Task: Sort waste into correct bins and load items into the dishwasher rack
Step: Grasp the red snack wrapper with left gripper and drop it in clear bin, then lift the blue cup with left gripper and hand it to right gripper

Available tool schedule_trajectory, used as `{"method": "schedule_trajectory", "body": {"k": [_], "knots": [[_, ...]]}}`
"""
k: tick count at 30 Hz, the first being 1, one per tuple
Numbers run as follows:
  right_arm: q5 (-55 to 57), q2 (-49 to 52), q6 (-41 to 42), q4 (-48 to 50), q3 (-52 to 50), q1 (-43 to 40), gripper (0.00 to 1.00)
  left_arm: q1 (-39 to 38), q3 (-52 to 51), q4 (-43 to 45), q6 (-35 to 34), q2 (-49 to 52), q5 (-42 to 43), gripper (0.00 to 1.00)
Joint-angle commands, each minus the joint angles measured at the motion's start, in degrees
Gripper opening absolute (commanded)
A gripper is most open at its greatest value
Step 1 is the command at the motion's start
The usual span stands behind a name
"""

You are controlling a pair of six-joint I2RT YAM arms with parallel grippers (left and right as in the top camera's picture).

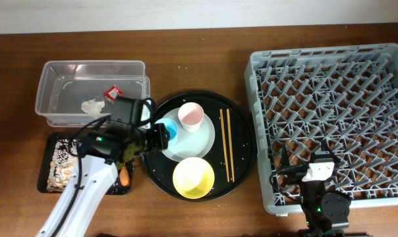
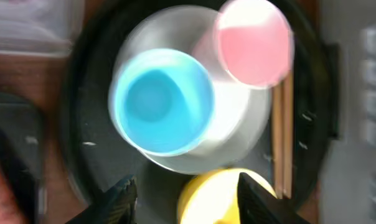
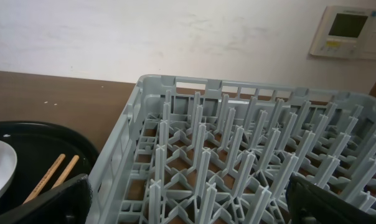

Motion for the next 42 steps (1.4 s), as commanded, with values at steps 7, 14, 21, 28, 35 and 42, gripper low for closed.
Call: {"method": "schedule_trajectory", "body": {"k": [7,14,21,28,35,42], "knots": [[-3.76,-0.28,8.24,-0.50,-0.31,-0.39,0.98,-1.53,-0.44,4.96,-5.46,11.74,-9.79,0.50],[-3.52,-0.28,8.22,-0.48,-0.31,-0.39,0.98,-1.53,-0.44,7.50,-5.42,15.65,-9.84,0.09],[-7.04,-0.26,9.49,-7.41,11.26,-0.39,0.98,-0.37,2.60,2.10,-4.50,10.97,-10.45,0.00],[-25.99,31.95,9.51,-51.78,66.29,-0.37,0.98,1.16,19.71,-9.27,1.73,-9.27,7.02,0.00],[-73.29,53.51,-10.54,-54.73,69.42,-0.37,0.98,9.51,20.22,-6.10,20.76,1.40,64.15,0.00],[-83.10,68.11,-16.70,-54.23,69.40,4.48,0.98,5.73,20.22,-0.07,20.76,10.19,71.69,0.00]]}}
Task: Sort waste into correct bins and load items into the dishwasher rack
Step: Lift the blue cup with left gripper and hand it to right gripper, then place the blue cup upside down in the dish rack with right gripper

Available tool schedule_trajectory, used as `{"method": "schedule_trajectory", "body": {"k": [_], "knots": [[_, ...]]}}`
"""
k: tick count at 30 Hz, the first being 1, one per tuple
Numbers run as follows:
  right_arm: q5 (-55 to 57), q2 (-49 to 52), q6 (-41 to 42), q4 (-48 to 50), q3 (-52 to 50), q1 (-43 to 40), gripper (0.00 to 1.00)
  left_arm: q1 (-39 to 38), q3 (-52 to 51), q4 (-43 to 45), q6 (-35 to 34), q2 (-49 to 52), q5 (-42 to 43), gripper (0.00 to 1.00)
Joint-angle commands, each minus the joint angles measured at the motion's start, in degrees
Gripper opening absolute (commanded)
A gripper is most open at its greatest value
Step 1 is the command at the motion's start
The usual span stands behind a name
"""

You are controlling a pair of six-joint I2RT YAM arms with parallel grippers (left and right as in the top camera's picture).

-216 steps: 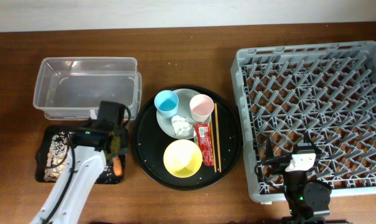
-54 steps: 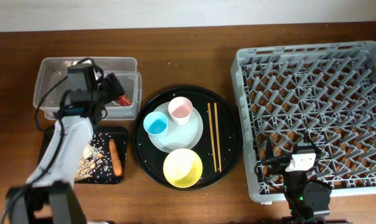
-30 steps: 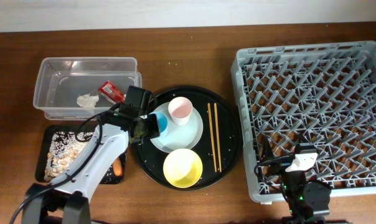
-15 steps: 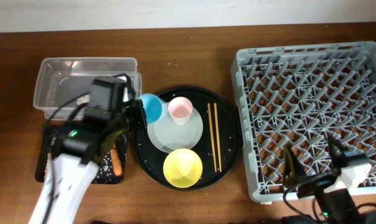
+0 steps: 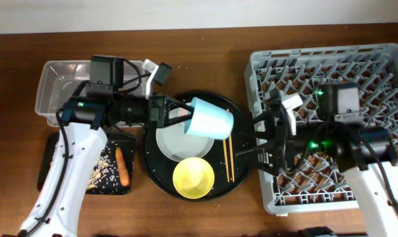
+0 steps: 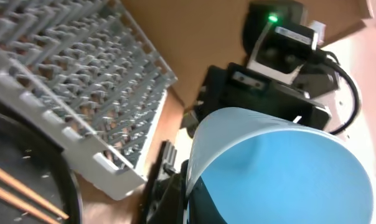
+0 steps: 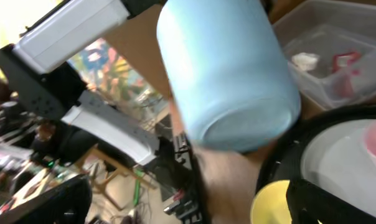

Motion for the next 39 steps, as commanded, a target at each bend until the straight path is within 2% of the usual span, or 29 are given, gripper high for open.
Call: {"method": "schedule_trajectory", "body": {"k": [1,6,11,15,16,19,21,23,24,26,28,30,31,34,36,38,39], "knots": [[-3.28,2.34,-2.19,0.70,0.66,2.84,0.98,-2.99,0.96,1.40,1.11,0.07,3.15,0.00],[-3.34,2.97,-1.90,7.10,0.68,3.58,0.98,-5.68,0.96,1.81,1.11,0.07,3.13,0.00],[-3.32,2.97,-1.92,8.26,0.68,3.58,0.87,-6.99,0.96,1.81,1.11,0.07,2.60,0.00],[-3.32,2.97,-1.90,8.33,0.68,3.63,0.86,-7.21,0.96,1.79,1.11,0.07,2.23,0.00],[-3.32,2.97,-1.90,8.33,0.68,3.63,0.83,-7.21,0.96,1.79,1.11,0.07,2.23,0.00],[-3.32,2.97,-1.90,8.33,0.68,3.63,0.68,-7.21,0.96,1.79,1.11,0.07,2.23,0.00],[-3.32,2.97,-1.90,8.33,0.68,3.65,0.75,-7.91,0.96,1.81,1.11,0.07,2.10,0.00],[-3.32,2.97,-1.84,7.85,0.68,3.63,0.76,-8.33,0.96,1.84,1.09,0.07,0.66,0.00],[-3.32,2.97,-1.51,7.85,0.68,3.63,0.75,-8.33,0.96,1.84,1.09,0.07,0.55,0.00],[-3.28,2.97,-1.53,7.96,0.66,3.63,0.66,-8.33,0.96,1.81,1.09,0.07,0.52,0.00],[-3.10,2.97,-1.53,8.74,0.66,3.61,0.65,-8.33,0.96,1.75,1.09,0.07,-0.24,0.12],[-3.04,2.97,-1.53,9.68,0.68,3.56,0.58,-8.33,0.96,1.46,1.09,0.07,-1.92,0.15],[-2.56,2.97,-1.53,9.86,0.68,3.56,0.57,-8.33,0.96,1.42,1.09,0.07,-2.34,0.20],[2.84,2.97,-1.51,11.21,0.68,3.45,0.57,-8.33,0.96,0.66,1.09,0.07,-7.50,0.20],[2.80,2.97,-0.76,13.55,0.70,3.45,0.56,-8.33,0.96,-0.46,1.09,0.07,-11.82,0.26],[2.82,2.97,2.97,16.22,0.70,3.45,0.57,-8.33,0.96,-0.59,1.09,0.07,-12.41,0.27],[2.80,2.97,3.30,17.00,0.70,3.45,0.56,-8.31,0.96,-0.57,1.09,0.07,-12.50,0.34]]}}
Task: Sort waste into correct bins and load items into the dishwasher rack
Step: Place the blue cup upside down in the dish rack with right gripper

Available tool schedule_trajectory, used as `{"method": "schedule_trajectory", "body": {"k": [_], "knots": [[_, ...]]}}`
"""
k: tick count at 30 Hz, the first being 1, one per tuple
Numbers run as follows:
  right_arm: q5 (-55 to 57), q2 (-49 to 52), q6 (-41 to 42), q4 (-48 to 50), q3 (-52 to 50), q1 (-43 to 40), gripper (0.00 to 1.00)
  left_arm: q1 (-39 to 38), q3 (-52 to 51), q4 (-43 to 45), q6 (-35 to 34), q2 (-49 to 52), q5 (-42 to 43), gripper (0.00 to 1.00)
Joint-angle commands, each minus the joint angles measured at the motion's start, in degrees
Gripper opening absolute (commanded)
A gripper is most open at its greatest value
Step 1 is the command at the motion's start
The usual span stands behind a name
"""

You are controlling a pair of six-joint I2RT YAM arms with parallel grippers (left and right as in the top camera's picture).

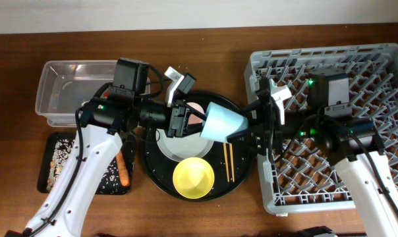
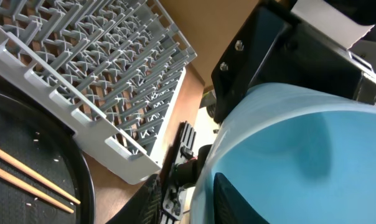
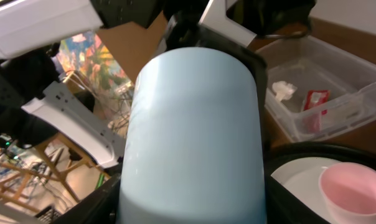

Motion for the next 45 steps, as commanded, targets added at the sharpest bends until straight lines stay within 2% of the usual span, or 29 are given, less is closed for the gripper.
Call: {"method": "schedule_trajectory", "body": {"k": [1,2,4,6,8,10,13,16,20,22,37,42,43,44,45], "knots": [[-0.94,0.07,1.99,1.49,0.79,0.15,0.57,0.00,0.96,-0.02,0.92,0.07,-5.95,0.40],[-0.96,0.07,2.21,1.51,0.79,-0.79,0.57,0.02,0.96,-0.07,0.87,0.07,-9.73,0.43],[-0.68,0.07,3.85,1.51,0.79,-4.33,0.56,0.15,0.96,-0.07,0.85,0.07,-12.09,0.49],[8.00,0.07,9.86,0.98,0.79,-9.27,0.54,0.15,0.96,-0.11,-0.68,0.07,-17.62,0.51],[22.60,0.07,9.92,-3.32,0.79,-11.72,0.54,0.15,0.96,-0.20,-1.25,0.07,-20.09,0.51],[45.66,0.07,13.03,-7.26,0.79,-12.02,0.53,0.15,0.96,-0.31,-1.25,0.07,-20.68,0.51],[62.42,0.20,18.27,-9.55,0.79,-11.93,0.52,0.13,0.94,-1.92,-1.25,0.07,-24.96,0.50],[66.55,3.63,19.98,-12.46,0.74,-11.91,0.49,0.13,0.94,-3.45,-1.25,0.07,-27.93,0.50],[64.08,16.50,19.96,-10.05,0.74,-11.91,0.45,0.13,0.94,-3.89,-1.25,0.07,-27.96,0.50],[63.80,19.82,19.93,-9.16,0.74,-11.89,0.45,0.13,0.94,-4.24,-1.22,0.07,-27.96,0.50],[62.03,19.52,18.58,-12.04,6.82,-10.78,0.44,0.09,0.94,-4.20,-1.22,0.07,-29.22,0.50],[68.11,19.74,18.62,-13.97,6.78,-6.36,0.46,0.09,0.94,-4.24,-1.22,0.07,-29.22,0.50],[68.11,19.74,18.62,-14.03,6.78,-6.38,0.47,0.09,0.94,-4.24,-1.22,0.07,-29.22,0.50],[68.11,19.74,18.62,-14.36,6.78,-6.36,0.72,0.09,0.94,-4.22,-1.22,0.07,-29.22,0.50],[68.11,19.74,18.60,-14.56,6.78,-6.36,0.89,0.09,0.94,-4.22,-1.22,0.07,-29.22,0.50]]}}
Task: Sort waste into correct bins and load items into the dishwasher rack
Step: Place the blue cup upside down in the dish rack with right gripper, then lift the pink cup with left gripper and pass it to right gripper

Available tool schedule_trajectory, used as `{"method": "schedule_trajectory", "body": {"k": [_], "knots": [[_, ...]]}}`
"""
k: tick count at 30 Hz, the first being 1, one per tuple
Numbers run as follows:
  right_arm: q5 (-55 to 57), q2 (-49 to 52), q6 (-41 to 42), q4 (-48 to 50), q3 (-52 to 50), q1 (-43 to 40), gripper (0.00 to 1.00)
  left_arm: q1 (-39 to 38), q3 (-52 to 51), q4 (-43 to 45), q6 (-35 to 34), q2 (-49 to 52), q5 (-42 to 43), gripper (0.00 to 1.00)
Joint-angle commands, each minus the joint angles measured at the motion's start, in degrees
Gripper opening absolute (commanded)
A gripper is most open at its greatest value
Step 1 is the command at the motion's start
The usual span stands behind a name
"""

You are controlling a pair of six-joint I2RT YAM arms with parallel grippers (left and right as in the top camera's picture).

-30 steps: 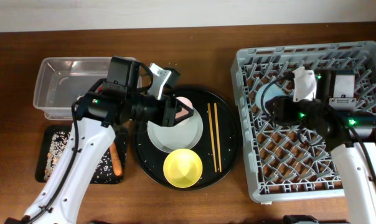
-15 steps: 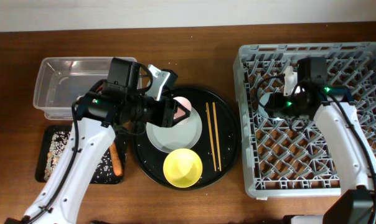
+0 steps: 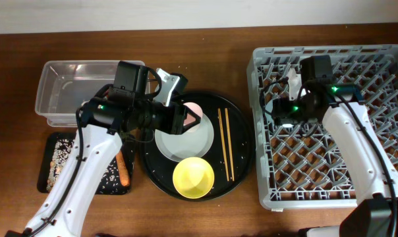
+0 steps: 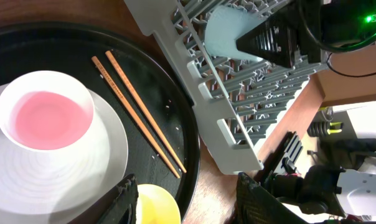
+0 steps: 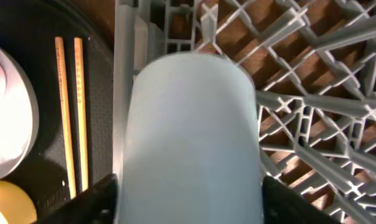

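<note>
My right gripper (image 5: 191,202) is shut on the light blue cup (image 5: 191,130), which lies on its side over the left edge of the grey dishwasher rack (image 3: 331,158). In the overhead view the cup (image 3: 281,109) shows just inside the rack's left wall. Over the white plate (image 3: 179,141), my left gripper (image 4: 188,205) is open and holds nothing. A pink cup (image 4: 45,115) stands on that plate. Two chopsticks (image 3: 223,145) and a yellow bowl (image 3: 193,178) lie on the round black tray (image 3: 242,171).
A clear plastic bin (image 3: 87,92) with scraps of waste stands at the back left. In front of it a black rectangular tray (image 3: 54,172) holds food scraps, with an orange stick-shaped piece (image 3: 124,172) at its right side.
The blue cup has passed from my left gripper to my right one and has moved from above the tray to over the rack's left edge. My left gripper is now open and empty.
First my left gripper hung open over the blue cup on the plate while the right arm rested at the rack's front. Then the left held the cup sideways above the tray. Then the right gripper was around it. Now the right holds it over the rack.
</note>
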Motion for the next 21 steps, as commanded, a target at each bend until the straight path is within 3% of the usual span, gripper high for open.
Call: {"method": "schedule_trajectory", "body": {"k": [1,5,6,8,9,12,15,21], "knots": [[0.96,0.35,-0.33,-0.26,1.14,0.26,0.98,0.04,0.94,-0.07,-0.09,0.07,-0.39,0.50],[-1.11,0.33,-0.31,-0.81,1.14,0.37,1.00,0.04,0.94,-0.11,-0.09,0.07,-0.39,0.50],[-5.16,0.33,-0.35,-1.29,1.14,0.37,0.97,0.07,0.94,-0.11,-0.09,0.07,-0.39,0.50],[-7.32,0.33,-0.31,-5.46,1.14,0.42,0.77,0.04,0.94,-0.20,-0.09,0.07,-0.61,0.50],[-7.32,0.33,-0.31,-7.39,1.14,0.42,0.77,0.04,0.94,-0.26,-0.09,0.07,-0.76,0.50],[-10.80,0.35,-0.33,-10.27,1.14,0.57,0.79,-0.72,0.94,-0.22,-0.68,0.07,-7.15,0.50],[-11.15,0.35,-0.33,-11.65,1.14,1.53,0.89,-0.70,0.94,0.00,-11.04,0.59,-28.57,0.50],[-9.18,0.35,-0.33,-11.69,1.14,1.49,0.96,-1.29,0.94,5.88,-11.74,15.82,-27.93,0.51]]}}
